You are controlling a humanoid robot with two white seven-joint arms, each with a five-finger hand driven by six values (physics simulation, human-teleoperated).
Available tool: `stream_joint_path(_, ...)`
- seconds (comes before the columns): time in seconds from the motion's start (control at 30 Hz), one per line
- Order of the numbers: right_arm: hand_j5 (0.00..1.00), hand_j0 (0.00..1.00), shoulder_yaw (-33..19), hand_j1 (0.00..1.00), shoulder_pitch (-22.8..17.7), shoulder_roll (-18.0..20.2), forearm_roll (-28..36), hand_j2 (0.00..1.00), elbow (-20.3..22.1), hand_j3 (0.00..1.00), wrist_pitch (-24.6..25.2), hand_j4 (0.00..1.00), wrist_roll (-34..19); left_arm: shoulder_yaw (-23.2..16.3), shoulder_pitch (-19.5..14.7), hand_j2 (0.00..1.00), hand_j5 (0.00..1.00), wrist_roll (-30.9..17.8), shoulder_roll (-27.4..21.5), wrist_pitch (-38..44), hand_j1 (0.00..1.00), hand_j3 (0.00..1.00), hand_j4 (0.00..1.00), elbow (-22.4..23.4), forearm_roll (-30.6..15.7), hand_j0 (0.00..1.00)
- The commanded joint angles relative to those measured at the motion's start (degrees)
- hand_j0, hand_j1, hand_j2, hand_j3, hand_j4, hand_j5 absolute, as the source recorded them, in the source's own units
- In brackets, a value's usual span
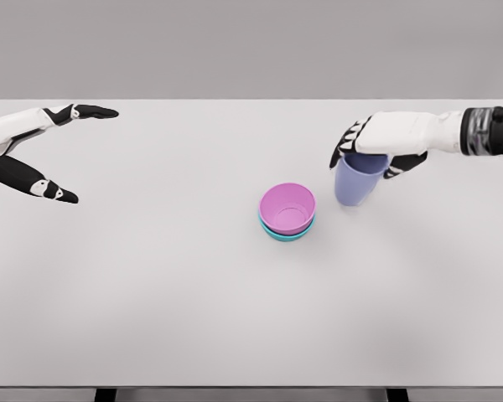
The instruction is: Stacking bowl and cup with both arms
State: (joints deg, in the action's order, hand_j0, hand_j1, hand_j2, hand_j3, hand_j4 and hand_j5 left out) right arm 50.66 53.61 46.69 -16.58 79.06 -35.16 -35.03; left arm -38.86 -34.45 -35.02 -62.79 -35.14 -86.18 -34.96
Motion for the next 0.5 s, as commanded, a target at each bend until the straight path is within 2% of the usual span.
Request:
stream_joint_path(0.0,0.76,0.76,-1.79,0.76,0.00,-0.46,0.50,0.76,0.22,0.76,0.16,0.76,0.03,0.10,0.00,1.00,1.00,0.02,0.21,0.14,1.00,1.00,1.00,0.05,-0.46,1.00)
stream_joint_path(0.17,0.74,0.74,-3.38,0.74,-0.09,-0.46,0.50,0.74,0.48,0.74,0.16,0.74,0.03,0.10,0.00,1.00,1.00,0.02,0.21,0.14,1.00,1.00,1.00,-0.04,-0.46,1.00)
stream_joint_path(0.2,0.69,0.69,-3.46,0.69,0.00,-0.46,0.50,0.69,0.57,0.69,0.16,0.69,0.03,0.01,0.00,1.00,1.00,0.02,0.21,0.14,1.00,1.00,1.00,-0.04,-0.46,1.00)
stream_joint_path(0.23,0.68,0.68,-3.46,0.68,0.00,-0.55,0.50,0.68,0.57,0.68,0.16,0.68,0.03,0.10,0.00,1.00,1.00,0.02,0.21,0.14,1.00,1.00,1.00,-0.04,-0.46,1.00)
stream_joint_path(0.33,0.68,0.68,-5.13,0.68,0.00,-0.72,0.50,0.68,1.80,0.68,0.16,0.68,0.03,0.10,0.00,1.00,1.00,0.02,0.21,0.14,1.00,1.00,1.00,-0.04,-0.46,1.00)
stream_joint_path(0.47,0.69,0.69,-6.45,0.69,0.00,-2.83,1.29,0.69,4.53,0.69,0.16,0.69,0.03,0.10,0.00,1.00,1.00,0.02,0.21,0.14,1.00,1.00,1.00,-0.04,-0.46,1.00)
